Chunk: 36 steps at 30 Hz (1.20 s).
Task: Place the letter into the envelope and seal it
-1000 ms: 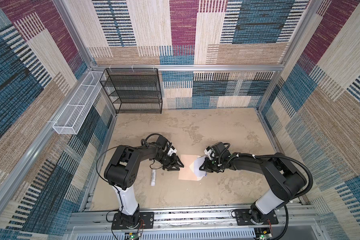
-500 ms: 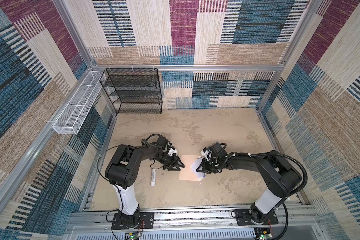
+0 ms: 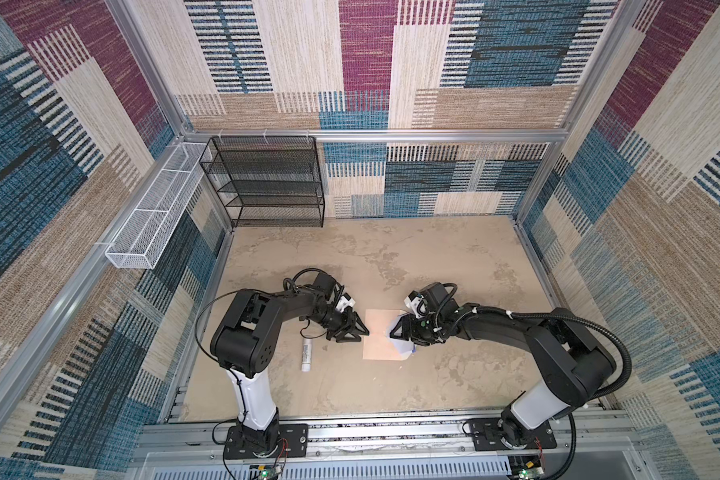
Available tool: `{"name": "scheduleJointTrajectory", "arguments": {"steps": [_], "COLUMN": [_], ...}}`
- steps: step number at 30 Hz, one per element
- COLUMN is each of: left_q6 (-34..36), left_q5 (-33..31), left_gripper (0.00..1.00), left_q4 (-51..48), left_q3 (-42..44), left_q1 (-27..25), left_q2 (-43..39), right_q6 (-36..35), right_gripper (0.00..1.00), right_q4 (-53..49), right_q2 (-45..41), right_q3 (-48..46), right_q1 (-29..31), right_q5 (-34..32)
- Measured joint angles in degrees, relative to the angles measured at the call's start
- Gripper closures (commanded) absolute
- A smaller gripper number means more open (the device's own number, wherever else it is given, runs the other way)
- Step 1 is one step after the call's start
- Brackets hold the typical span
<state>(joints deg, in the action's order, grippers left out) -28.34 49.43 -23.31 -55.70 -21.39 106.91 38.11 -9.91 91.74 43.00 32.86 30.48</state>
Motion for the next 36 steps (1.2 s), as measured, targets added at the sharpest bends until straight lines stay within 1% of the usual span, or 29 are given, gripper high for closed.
{"name": "scheduleJointTrajectory", "arguments": {"steps": [7, 11, 15, 19, 23, 29, 36], "left_q6": [0.02, 0.02, 0.02, 0.0, 0.0, -0.04, -0.17], "left_q5": [0.02, 0.02, 0.0, -1.07, -1.09, -1.09, -1.09], "left_gripper": [0.57, 0.57, 0.59, 0.6, 0.62, 0.65, 0.67], "left_q4": [0.0, -0.02, -0.11, -0.15, -0.07, 0.02, 0.92], "left_q3": [0.0, 0.0, -0.11, -0.26, -1.31, -1.62, -1.84], "left_q1": [-0.02, -0.07, -0.17, -0.55, -0.74, -1.16, -1.66], "left_q2": [0.02, 0.02, -0.07, -1.38, -1.57, -0.72, 1.09], "right_q6": [-0.04, -0.26, -0.48, -0.63, -0.63, -0.59, -0.59], "right_gripper": [0.37, 0.39, 0.46, 0.58, 0.67, 0.75, 0.81], "right_q4": [-2.67, -3.89, -4.7, -4.7, -4.42, -3.96, -3.08], "right_q2": [-1.9, -3.17, -4.17, -4.44, -3.65, -2.58, -1.4], "right_q3": [-0.42, -1.07, -1.73, -2.16, -2.25, -2.25, -2.25], "right_q1": [-0.35, -0.92, -1.75, -2.36, -2.51, -2.51, -2.51], "right_q5": [-1.53, -2.27, -2.56, -2.56, -2.51, -2.47, -2.34]}}
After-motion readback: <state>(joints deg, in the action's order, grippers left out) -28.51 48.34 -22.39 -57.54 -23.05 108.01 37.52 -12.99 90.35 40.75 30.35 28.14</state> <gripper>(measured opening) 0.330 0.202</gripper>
